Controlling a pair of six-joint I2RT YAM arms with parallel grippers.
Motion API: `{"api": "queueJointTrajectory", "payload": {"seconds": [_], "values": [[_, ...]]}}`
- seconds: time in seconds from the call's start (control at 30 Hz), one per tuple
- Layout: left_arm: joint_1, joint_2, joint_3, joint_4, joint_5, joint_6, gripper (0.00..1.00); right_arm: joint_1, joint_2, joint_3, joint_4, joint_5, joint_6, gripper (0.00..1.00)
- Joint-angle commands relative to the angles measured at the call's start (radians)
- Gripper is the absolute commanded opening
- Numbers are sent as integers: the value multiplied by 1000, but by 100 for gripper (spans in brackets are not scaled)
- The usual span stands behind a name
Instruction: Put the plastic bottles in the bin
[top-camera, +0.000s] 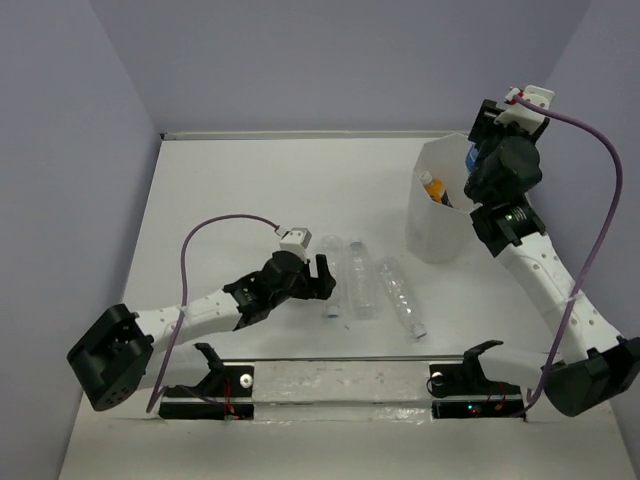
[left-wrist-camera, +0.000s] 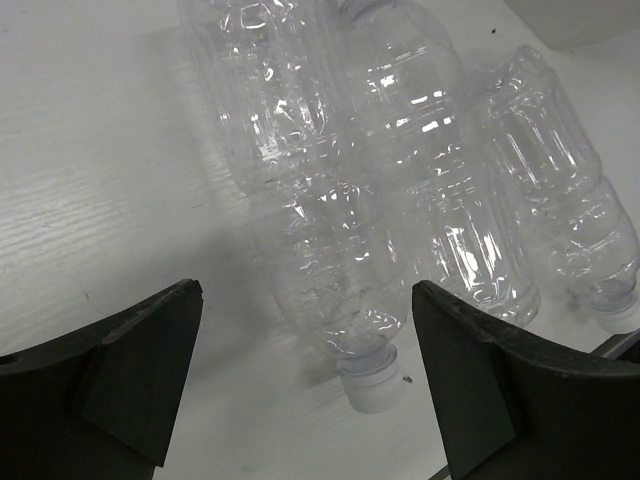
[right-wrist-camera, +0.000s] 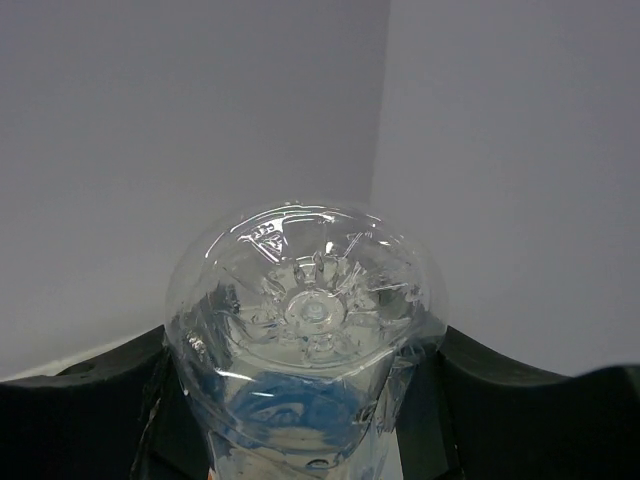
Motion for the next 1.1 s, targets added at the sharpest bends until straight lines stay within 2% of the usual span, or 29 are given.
{"api": "queueJointTrajectory", "payload": {"seconds": [0.0, 0.07, 0.1, 0.27, 0.33, 0.37, 0.43, 0.5, 0.57, 0.6, 0.67, 0.7, 0.73, 0.83, 0.9, 1.07], "values": [[-45, 59, 76, -9, -84, -28, 96, -7, 26, -17, -19, -25, 77, 75], [-64, 103, 87, -17, -99, -36, 96, -7, 30, -14, -56, -47, 97, 94], [-68, 117, 91, -21, -108, -42, 96, -7, 27, -5, -80, -58, 115, 95], [-84, 192, 110, -14, -124, -55, 96, -7, -60, 21, -189, -182, 227, 96], [-85, 217, 131, -7, -114, -52, 95, -7, -91, 17, -244, -237, 324, 93], [-85, 243, 136, -1, -114, -52, 95, -7, -106, -6, -258, -353, 359, 93], [-88, 289, 159, 5, -120, -52, 95, 35, -134, -57, -288, -464, 434, 93], [-87, 316, 174, 5, -130, -50, 93, 74, -149, -88, -291, -498, 462, 93], [-88, 344, 193, -7, -157, -50, 84, 118, -157, -109, -292, -530, 474, 94], [-87, 344, 191, -10, -162, -49, 77, 162, -164, -124, -294, -551, 482, 95], [-87, 329, 183, -14, -179, -45, 74, 210, -169, -138, -298, -601, 494, 95], [-88, 320, 179, -17, -188, -45, 68, 232, -170, -148, -298, -617, 511, 95], [-87, 301, 170, -32, -206, -47, 57, 273, -169, -169, -297, -636, 522, 95], [-88, 251, 153, -70, -232, -53, 54, 350, -138, -207, -288, -631, 543, 95], [-87, 197, 139, -95, -242, -59, 44, 376, -111, -220, -283, -636, 565, 96], [-87, 24, 105, -109, -266, -55, 43, 385, -46, -261, -205, -731, 675, 100]]}}
